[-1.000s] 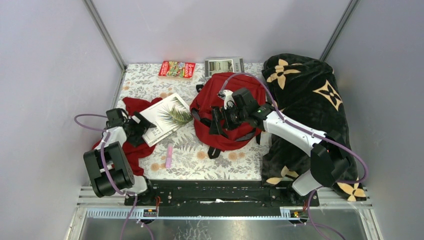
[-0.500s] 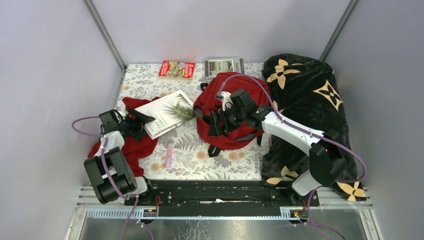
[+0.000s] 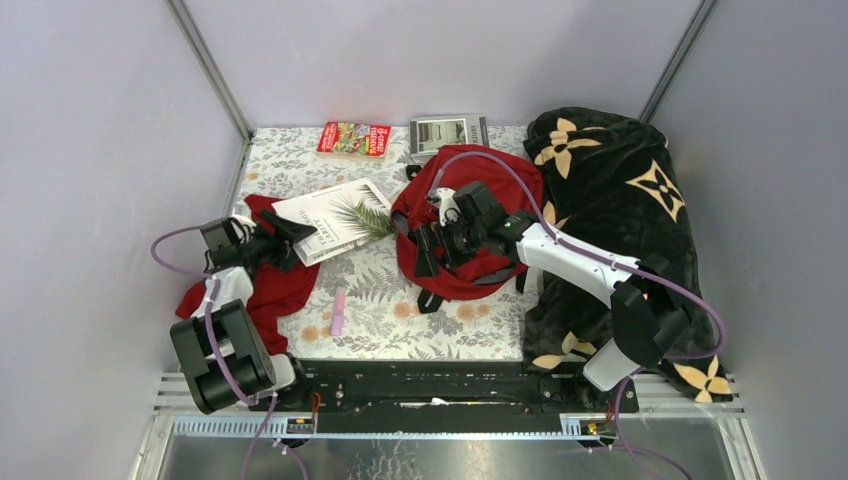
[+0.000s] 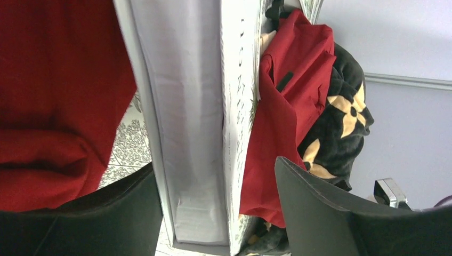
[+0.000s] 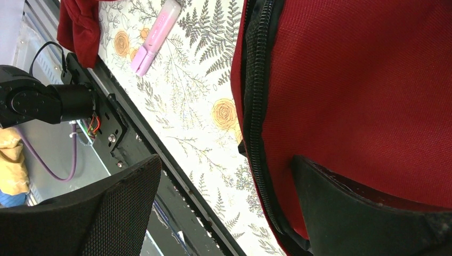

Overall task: Pack the student bag
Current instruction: Pick up the book from the center of the board.

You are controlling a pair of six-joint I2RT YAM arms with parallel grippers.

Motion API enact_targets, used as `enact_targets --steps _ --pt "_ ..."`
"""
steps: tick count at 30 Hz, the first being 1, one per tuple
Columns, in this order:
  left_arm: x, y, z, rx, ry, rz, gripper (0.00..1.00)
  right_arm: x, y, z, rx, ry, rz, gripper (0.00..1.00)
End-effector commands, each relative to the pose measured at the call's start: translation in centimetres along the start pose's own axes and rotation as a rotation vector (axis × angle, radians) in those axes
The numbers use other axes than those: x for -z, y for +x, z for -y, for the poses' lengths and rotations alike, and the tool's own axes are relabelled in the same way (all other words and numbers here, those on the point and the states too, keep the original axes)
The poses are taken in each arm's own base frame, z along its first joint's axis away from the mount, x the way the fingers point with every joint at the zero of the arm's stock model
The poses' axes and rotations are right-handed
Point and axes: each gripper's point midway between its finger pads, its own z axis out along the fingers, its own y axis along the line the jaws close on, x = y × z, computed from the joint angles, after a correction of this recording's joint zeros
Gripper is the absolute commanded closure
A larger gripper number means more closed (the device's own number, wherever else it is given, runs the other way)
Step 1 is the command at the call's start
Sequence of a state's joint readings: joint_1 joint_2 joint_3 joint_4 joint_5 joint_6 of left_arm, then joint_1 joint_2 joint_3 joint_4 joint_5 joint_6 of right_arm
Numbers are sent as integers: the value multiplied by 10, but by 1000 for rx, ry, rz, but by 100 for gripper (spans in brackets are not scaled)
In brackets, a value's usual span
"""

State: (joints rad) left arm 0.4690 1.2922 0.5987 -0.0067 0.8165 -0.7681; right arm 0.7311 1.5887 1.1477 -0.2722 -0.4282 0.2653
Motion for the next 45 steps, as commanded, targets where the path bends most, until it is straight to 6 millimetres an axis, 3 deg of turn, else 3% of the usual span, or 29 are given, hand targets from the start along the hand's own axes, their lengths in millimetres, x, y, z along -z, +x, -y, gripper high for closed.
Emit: enact_targets --steps 1,6,13,17,20,24,28,32,36,41,45 --pt "-2 10 28 -67 117 -22 23 1 -12 -11 40 -10 19 0" --pt "-8 18 43 -125 123 -25 28 0 -11 -11 43 -5 12 0" --pt "-3 2 69 -178 117 1 74 4 -12 -14 50 6 13 0" --pt "16 -21 92 -262 42 88 80 12 -19 -17 73 12 39 0" --pt "34 -34 129 -338 89 158 85 21 -30 -21 85 21 64 0" --pt "61 -30 190 -461 265 187 95 59 -64 -52 127 -24 185 0" --pt "77 4 235 -569 457 86 97 109 -102 -55 132 62 378 0" --pt "78 60 257 -697 603 -119 100 159 -124 -39 48 7 497 0" --pt "81 104 258 -766 708 -301 100 190 -128 -37 -11 -87 529 0" --pt "88 128 247 -836 775 -420 100 215 -124 -50 53 -101 546 0" --pt "97 147 235 -892 859 -515 100 225 -115 -39 73 9 526 0"
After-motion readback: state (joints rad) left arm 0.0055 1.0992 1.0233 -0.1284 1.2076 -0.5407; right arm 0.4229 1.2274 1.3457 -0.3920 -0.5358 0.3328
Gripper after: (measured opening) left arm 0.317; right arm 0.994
